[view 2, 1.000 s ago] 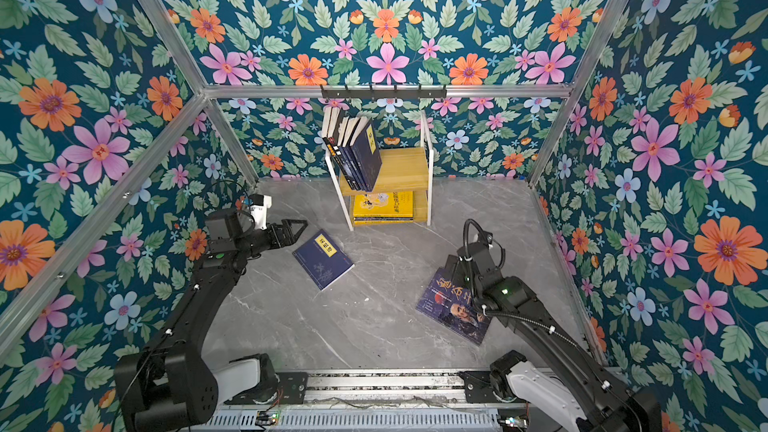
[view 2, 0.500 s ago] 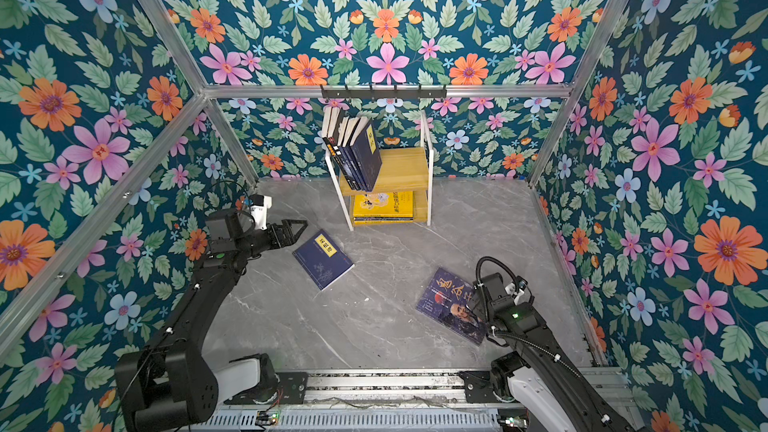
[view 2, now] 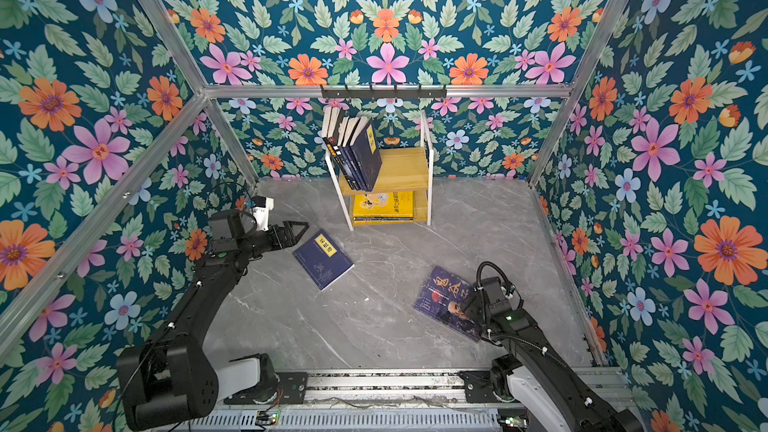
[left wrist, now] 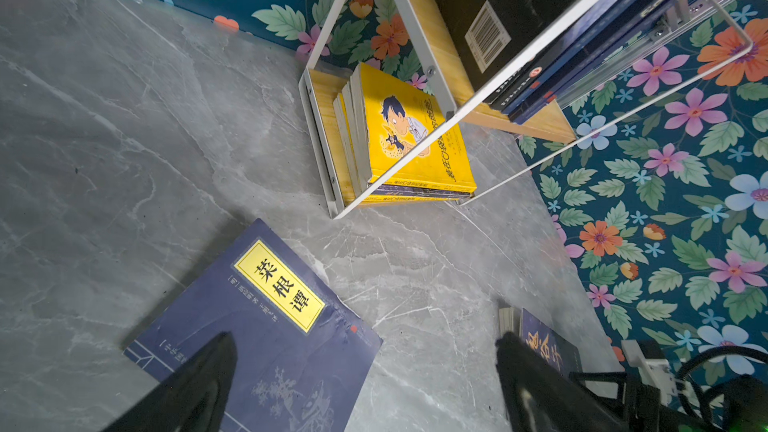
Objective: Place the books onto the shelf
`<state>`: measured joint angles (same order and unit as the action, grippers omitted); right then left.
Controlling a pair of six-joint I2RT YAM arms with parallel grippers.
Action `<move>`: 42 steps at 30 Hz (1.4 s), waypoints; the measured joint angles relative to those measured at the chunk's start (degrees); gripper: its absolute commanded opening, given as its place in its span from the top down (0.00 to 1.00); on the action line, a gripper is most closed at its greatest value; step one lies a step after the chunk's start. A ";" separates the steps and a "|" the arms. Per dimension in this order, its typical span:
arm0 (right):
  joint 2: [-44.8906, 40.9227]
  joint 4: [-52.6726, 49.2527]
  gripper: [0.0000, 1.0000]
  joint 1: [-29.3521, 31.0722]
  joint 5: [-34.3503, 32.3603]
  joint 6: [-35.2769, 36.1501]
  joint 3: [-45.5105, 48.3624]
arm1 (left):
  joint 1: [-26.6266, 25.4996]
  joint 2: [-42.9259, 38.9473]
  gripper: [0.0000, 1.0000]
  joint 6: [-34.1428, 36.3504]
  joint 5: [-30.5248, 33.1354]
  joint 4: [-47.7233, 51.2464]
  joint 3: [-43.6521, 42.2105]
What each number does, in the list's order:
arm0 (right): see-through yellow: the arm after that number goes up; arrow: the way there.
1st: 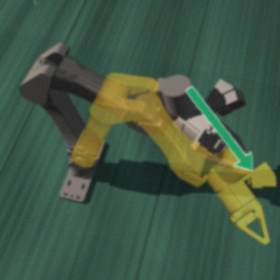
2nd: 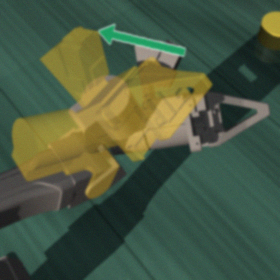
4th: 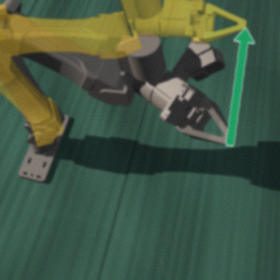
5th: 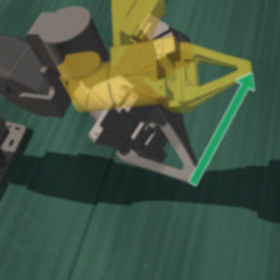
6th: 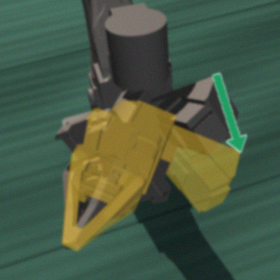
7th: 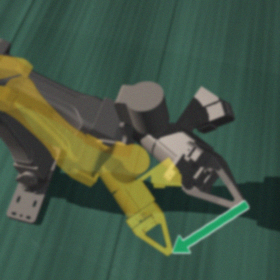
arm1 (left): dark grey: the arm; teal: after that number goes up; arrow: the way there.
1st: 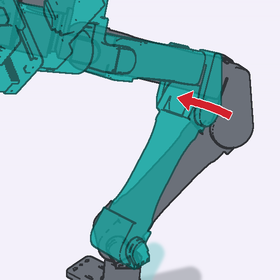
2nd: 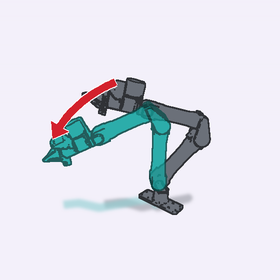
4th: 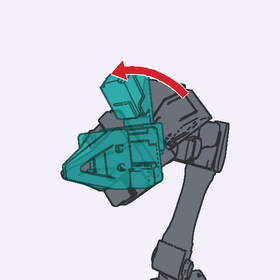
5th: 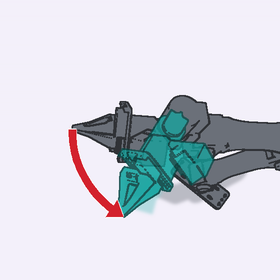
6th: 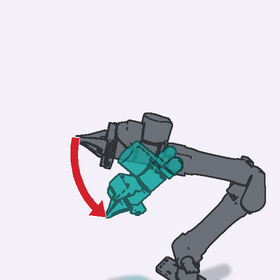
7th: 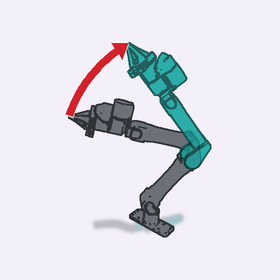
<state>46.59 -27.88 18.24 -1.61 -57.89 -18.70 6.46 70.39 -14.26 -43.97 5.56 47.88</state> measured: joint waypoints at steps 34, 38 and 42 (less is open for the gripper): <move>33.68 32.85 0.14 19.96 0.13 -8.11 -11.76 | -24.06 12.33 0.08 -3.69 6.75 -7.30 -4.96; 30.34 28.98 0.19 19.96 0.20 -8.33 -10.32 | -25.77 14.10 0.00 -4.17 8.02 -7.26 -2.84; 28.24 26.67 0.25 19.96 0.00 -8.31 -9.09 | -27.65 16.59 0.00 -5.35 9.88 -6.91 -0.17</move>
<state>74.83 -1.21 38.20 -1.61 -66.19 -27.79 -21.19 86.98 -19.62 -34.09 -1.34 47.70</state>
